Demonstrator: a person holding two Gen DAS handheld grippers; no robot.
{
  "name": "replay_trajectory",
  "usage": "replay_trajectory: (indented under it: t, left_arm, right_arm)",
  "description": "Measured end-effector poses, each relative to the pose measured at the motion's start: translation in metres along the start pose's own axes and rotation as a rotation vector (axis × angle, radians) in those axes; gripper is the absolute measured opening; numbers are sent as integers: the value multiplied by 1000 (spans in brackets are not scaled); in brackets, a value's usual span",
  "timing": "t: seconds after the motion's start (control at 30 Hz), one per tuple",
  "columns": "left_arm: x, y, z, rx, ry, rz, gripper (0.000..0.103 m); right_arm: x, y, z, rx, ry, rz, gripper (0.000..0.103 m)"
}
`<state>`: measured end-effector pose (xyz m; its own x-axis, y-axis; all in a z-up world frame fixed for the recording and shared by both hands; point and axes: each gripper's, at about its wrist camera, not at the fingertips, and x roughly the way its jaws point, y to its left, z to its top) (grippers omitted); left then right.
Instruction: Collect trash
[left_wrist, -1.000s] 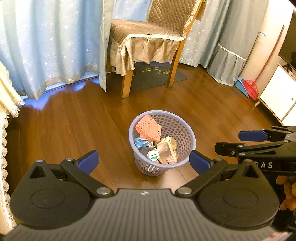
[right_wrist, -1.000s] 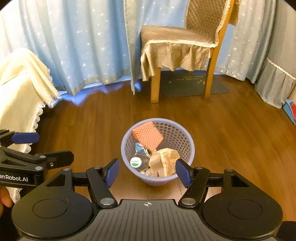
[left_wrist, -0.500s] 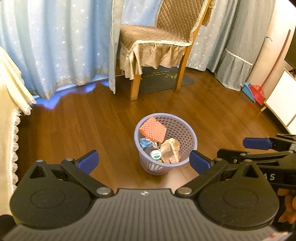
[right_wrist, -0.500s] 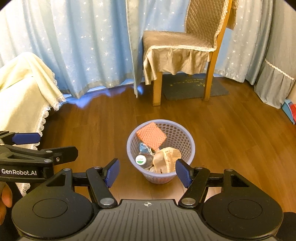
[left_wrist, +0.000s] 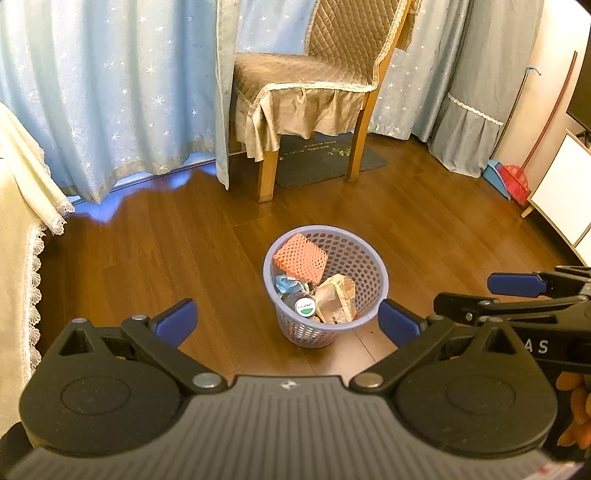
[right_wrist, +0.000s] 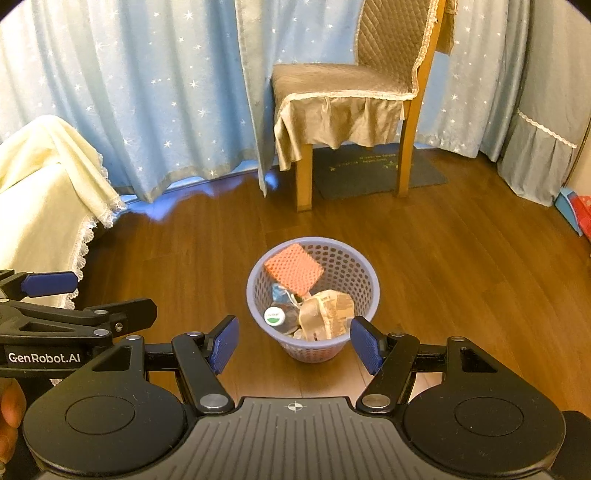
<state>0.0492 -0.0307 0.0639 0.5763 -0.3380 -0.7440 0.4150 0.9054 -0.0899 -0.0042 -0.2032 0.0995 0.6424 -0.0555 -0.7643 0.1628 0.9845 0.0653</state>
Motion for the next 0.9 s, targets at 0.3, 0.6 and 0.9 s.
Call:
replay_trajectory:
  t: [0.3, 0.6, 0.9]
  left_arm:
    - [4, -7, -4, 8, 17, -5, 102]
    - [14, -5, -10, -1, 58, -2, 102]
    - [19, -8, -12, -5, 77, 27, 102]
  right_arm:
    - [-1, -7, -3, 23, 24, -13, 64]
    - [4, -10, -10, 37, 60, -14, 64]
    - [7, -12, -12, 46, 74, -5, 64]
